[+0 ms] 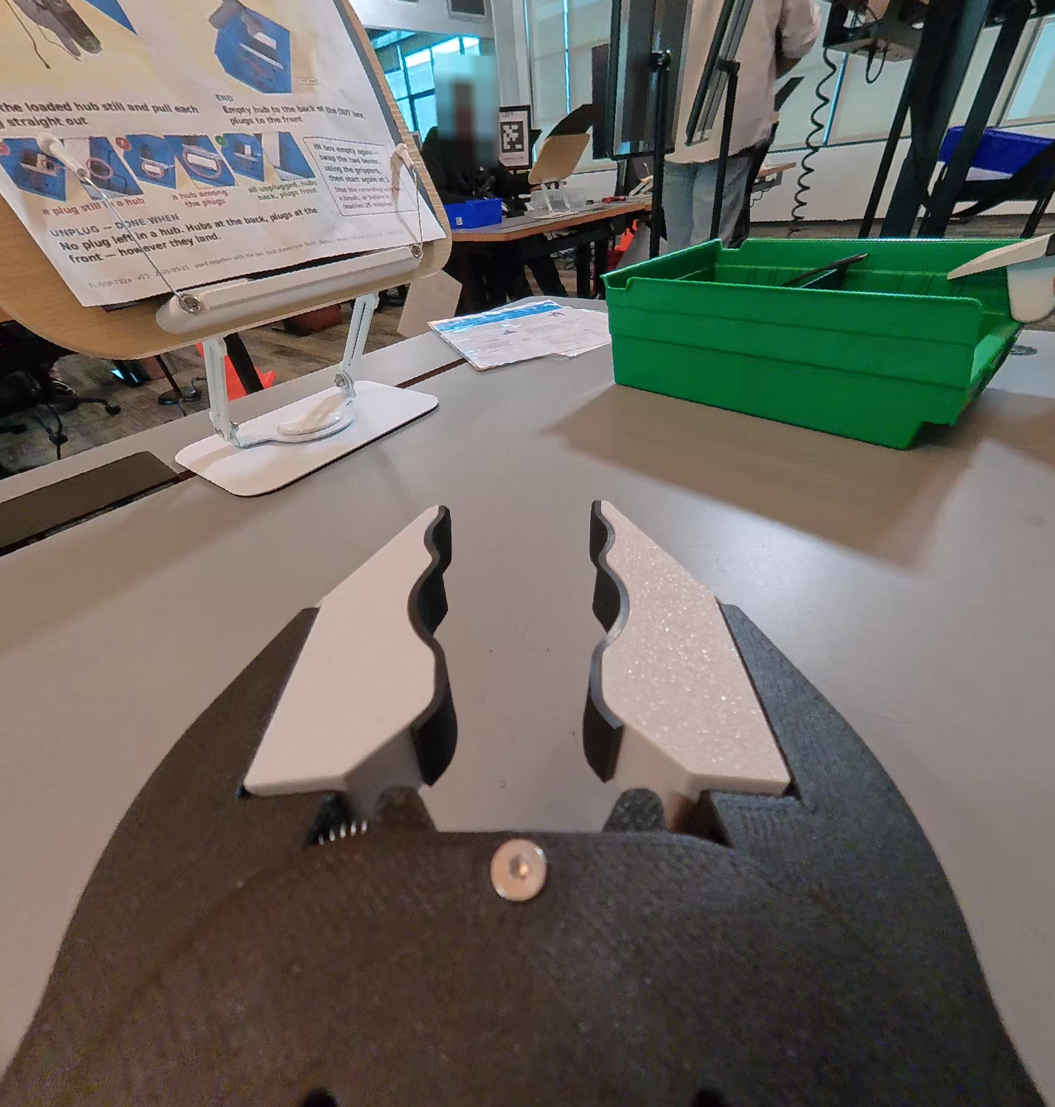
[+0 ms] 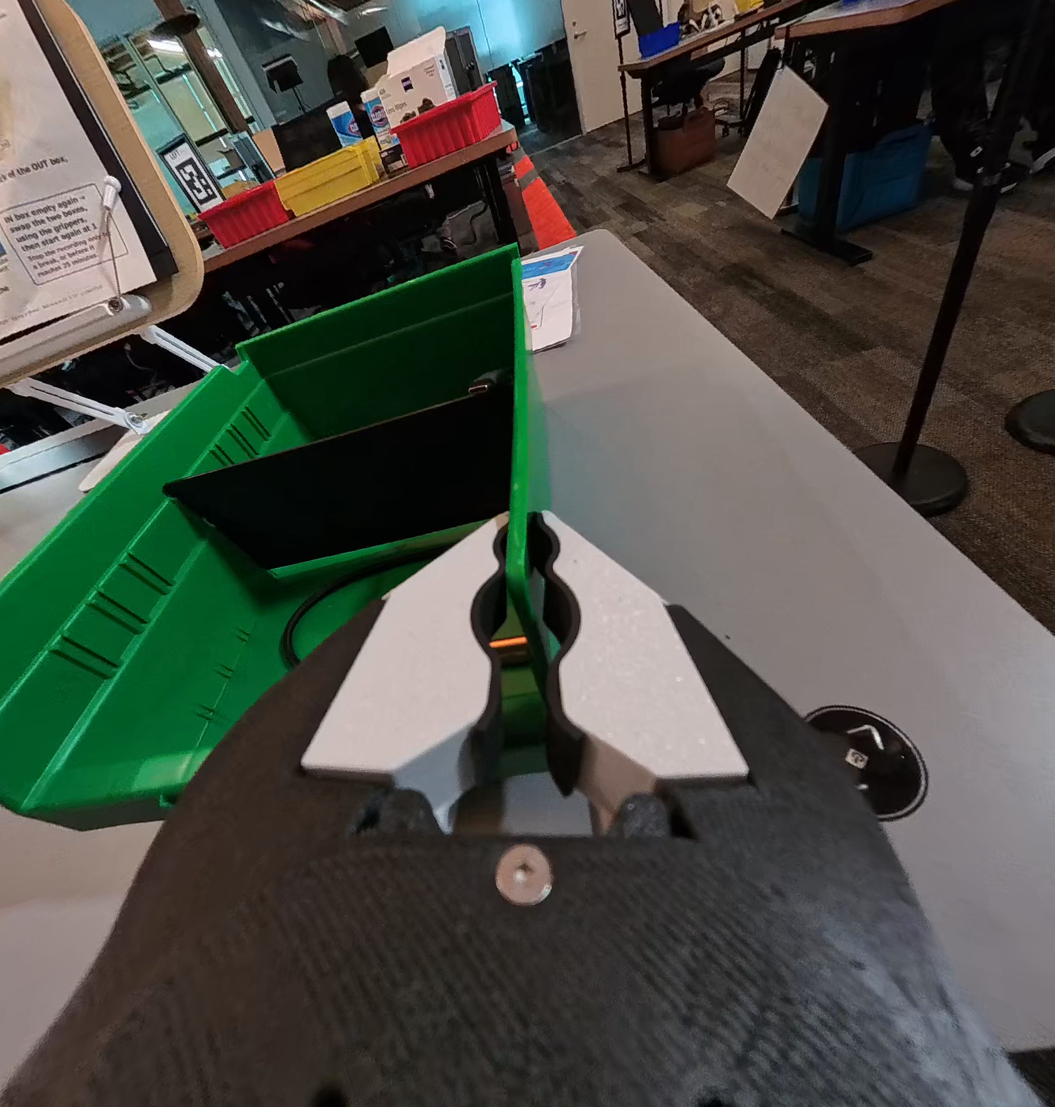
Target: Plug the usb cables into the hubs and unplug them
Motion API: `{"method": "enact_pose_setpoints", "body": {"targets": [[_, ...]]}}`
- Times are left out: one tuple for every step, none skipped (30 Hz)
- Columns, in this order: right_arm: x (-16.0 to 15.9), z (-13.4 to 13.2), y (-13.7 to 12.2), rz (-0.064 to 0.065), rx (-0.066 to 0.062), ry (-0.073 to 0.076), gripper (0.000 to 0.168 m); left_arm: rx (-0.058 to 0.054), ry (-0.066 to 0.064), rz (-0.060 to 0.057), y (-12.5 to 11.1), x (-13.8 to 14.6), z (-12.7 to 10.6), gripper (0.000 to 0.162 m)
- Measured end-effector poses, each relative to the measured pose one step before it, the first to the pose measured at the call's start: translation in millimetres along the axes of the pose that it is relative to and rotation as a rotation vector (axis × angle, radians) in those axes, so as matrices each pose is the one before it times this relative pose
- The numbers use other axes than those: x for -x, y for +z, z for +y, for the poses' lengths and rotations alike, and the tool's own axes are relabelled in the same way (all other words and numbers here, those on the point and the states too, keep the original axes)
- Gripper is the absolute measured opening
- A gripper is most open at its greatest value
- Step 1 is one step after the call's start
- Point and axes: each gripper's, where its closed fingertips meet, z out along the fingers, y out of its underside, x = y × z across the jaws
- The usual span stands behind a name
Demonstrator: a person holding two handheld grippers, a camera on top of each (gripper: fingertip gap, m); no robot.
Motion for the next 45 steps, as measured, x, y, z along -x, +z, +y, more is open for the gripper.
{"method": "enact_pose_setpoints", "body": {"targets": [[0.66,0.05,0.33,-0.0014,0.0006,-0.0009,0.004,0.0007,-0.0008,-0.0001,0.01,0.03,0.2,0.046],[0.63,0.22,0.33,-0.001,0.0017,-0.0022,0.004,0.0019,-0.0005,0.0006,0.07,-0.01,0.35,0.046],[0.82,0.21,0.26,-0.0019,0.0021,-0.003,0.004,0.0018,0.0003,0.0003,0.06,-0.13,0.32,0.046],[0.92,0.25,0.4,-0.0028,0.0018,-0.0034,0.004,0.0002,0.0014,-0.0008,0.1,0.02,0.0,0.046],[1.0,0.23,0.32,-0.0034,0.0016,-0.003,0.004,-0.0008,0.0014,-0.001,-0.1,-0.02,-0.12,0.046],[1.09,0.22,0.33,-0.0038,0.0015,-0.0024,0.004,-0.0004,0.0002,-0.0003,-0.04,-0.02,-0.15,0.046],[1.01,0.29,0.37,-0.0035,0.0013,-0.0026,0.004,0.0002,-0.0003,0.0,-0.08,0.02,0.14,0.046],[0.97,0.13,0.4,-0.003,0.0017,-0.0035,0.004,0.0,-0.0001,-0.0004,0.05,0.13,0.01,0.046],[0.88,0.3,0.29,-0.0024,0.0019,-0.0039,0.004,-0.0004,-0.0002,-0.0006,-0.06,0.12,-0.04,0.046],[0.93,0.1,0.32,-0.0021,0.0012,-0.003,0.004,-0.0003,-0.0005,-0.0002,-0.1,0.17,-0.01,0.046],[0.73,0.16,0.26,-0.0027,0.0007,-0.0017,0.004,0.0005,-0.0006,0.0002,0.02,0.02,0.07,0.046],[0.76,0.2,0.32,-0.0034,0.0006,-0.0009,0.004,0.0006,-0.0001,-0.0001,0.1,0.04,0.07,0.046],[0.69,0.05,0.24,-0.0034,0.0002,-0.0006,0.005,0.0,0.0005,-0.0003,-0.04,-0.02,0.1,0.046],[0.69,0.16,0.16,-0.0031,0.0,-0.0005,0.004,-0.0002,0.0004,-0.0002,0.01,0.06,-0.03,0.045],[0.54,0.04,0.24,-0.0024,0.0002,-0.0007,0.005,0.0001,0.0001,0.0,-0.06,-0.07,0.02,0.045],[0.48,0.15,0.1,-0.0018,0.0006,-0.0013,0.004,0.0005,0.0001,0.0002,0.03,0.05,0.17,0.046],[0.45,0.13,0.2,-0.0014,0.0006,-0.0014,0.005,0.0007,-0.0001,-0.0001,0.09,0.04,0.09,0.046],[0.45,0.03,0.09,-0.0013,0.0005,-0.0012,0.005,0.0005,0.0,-0.0001,0.06,-0.04,0.16,0.046],[0.34,0.1,0.13,-0.0012,0.0005,-0.0008,0.005,0.0002,0.0,0.0,-0.01,0.0,0.02,0.046],[0.41,0.08,0.13,-0.0017,0.0004,-0.0007,0.005,0.0001,0.0,0.0,-0.01,0.0,0.01,0.046],[0.33,0.13,0.09,-0.002,0.0002,-0.0007,0.005,0.0003,0.0003,0.0,0.06,-0.03,0.02,0.046],[0.42,0.06,0.14,-0.0017,0.0003,-0.0006,0.005,0.0006,0.0002,0.0,0.02,0.1,0.18,0.046],[0.32,0.11,0.04,-0.0013,0.0004,-0.0009,0.005,0.0006,-0.0001,-0.0001,0.04,-0.04,0.08,0.046],[0.36,0.01,0.1,-0.0013,0.0005,-0.0011,0.005,0.0005,-0.0002,0.0,0.1,0.02,0.06,0.046],[0.37,0.08,0.14,-0.0015,0.0004,-0.0009,0.005,0.0003,0.0,0.0,-0.01,-0.01,0.14,0.046],[0.37,0.05,0.15,-0.0013,0.0002,-0.0006,0.005,0.0003,0.0003,0.0,-0.02,0.03,0.04,0.046],[0.31,0.05,0.06,-0.0009,0.0001,-0.0004,0.005,0.0003,0.0006,-0.0007,0.07,0.08,0.02,0.046],[0.13,0.01,0.0,-0.0005,-0.0001,-0.0004,0.005,0.0,0.0001,-0.0006,-0.08,0.14,0.02,0.046],[0.19,0.0,0.09,-0.0002,-0.0003,-0.0006,0.005,-0.0005,-0.0003,-0.0006,0.03,0.07,-0.17,0.045],[0.1,-0.01,-0.08,0.0001,-0.0006,-0.0007,0.005,0.0,-0.0002,-0.0006,-0.08,0.12,0.01,0.045],[0.02,-0.03,-0.07,0.0005,-0.0008,-0.001,0.005,0.0006,-0.0002,-0.0004,0.11,0.06,0.16,0.045],[-0.07,0.03,-0.01,0.0018,-0.0004,-0.0014,0.005,0.0006,-0.0006,-0.0002,0.07,0.16,0.08,0.045],[-0.02,-0.03,-0.03,0.002,0.0004,-0.0027,0.006,0.0003,-0.0006,-0.0003,-0.05,0.13,0.06,0.045],[0.5,0.56,0.02,0.0006,0.0039,-0.0073,0.006,0.0,-0.0003,-0.0006,-0.03,0.2,0.02,0.045],[0.03,0.75,-0.08,0.0072,0.0086,-0.0138,0.01,-0.0004,-0.0006,-0.0011,-0.02,0.27,-0.13,0.045],[-1.37,0.39,-0.57,0.0204,0.0104,-0.021,0.015,-0.0009,-0.0015,-0.0012,-0.1,0.39,-0.17,0.045],[-1.87,-1.35,-1.51,0.0292,0.005,-0.0272,0.017,-0.0008,-0.0025,-0.0005,-0.05,0.32,-0.16,0.045],[-1.96,-4.57,-2.91,0.0338,-0.0087,-0.0264,0.018,0.0,-0.0032,0.0002,0.03,0.32,0.14,0.045],[-0.96,-8.17,-4.43,0.0322,-0.0255,-0.0204,0.023,0.0008,-0.0029,0.0001,0.1,0.39,0.15,0.045],[1.89,-11.39,-5.82,0.0177,-0.0413,-0.0166,0.025,0.0007,-0.0021,-0.0004,0.09,0.29,0.21,0.045],[5.56,-13.8,-6.49,0.0004,-0.0536,-0.0182,0.026,0.0003,-0.0018,-0.0007,0.02,0.42,0.08,0.045],[8.53,-14.7,-6.68,-0.0092,-0.0589,-0.0253,0.026,0.0005,-0.0022,-0.0002,0.09,0.26,0.09,0.045],[11.07,-14.2,-6.12,-0.015,-0.0559,-0.0347,0.026,0.0006,-0.0027,0.0002,0.07,0.31,0.21,0.044],[13.22,-12.83,-5.1,-0.0188,-0.0491,-0.0387,0.025,0.0004,-0.0028,-0.0002,0.1,0.22,0.07,0.044],[15.66,-11.8,-4.39,-0.0253,-0.0433,-0.0355,0.023,0.0013,-0.0021,-0.0003,0.13,0.22,0.28,0.044]]}}
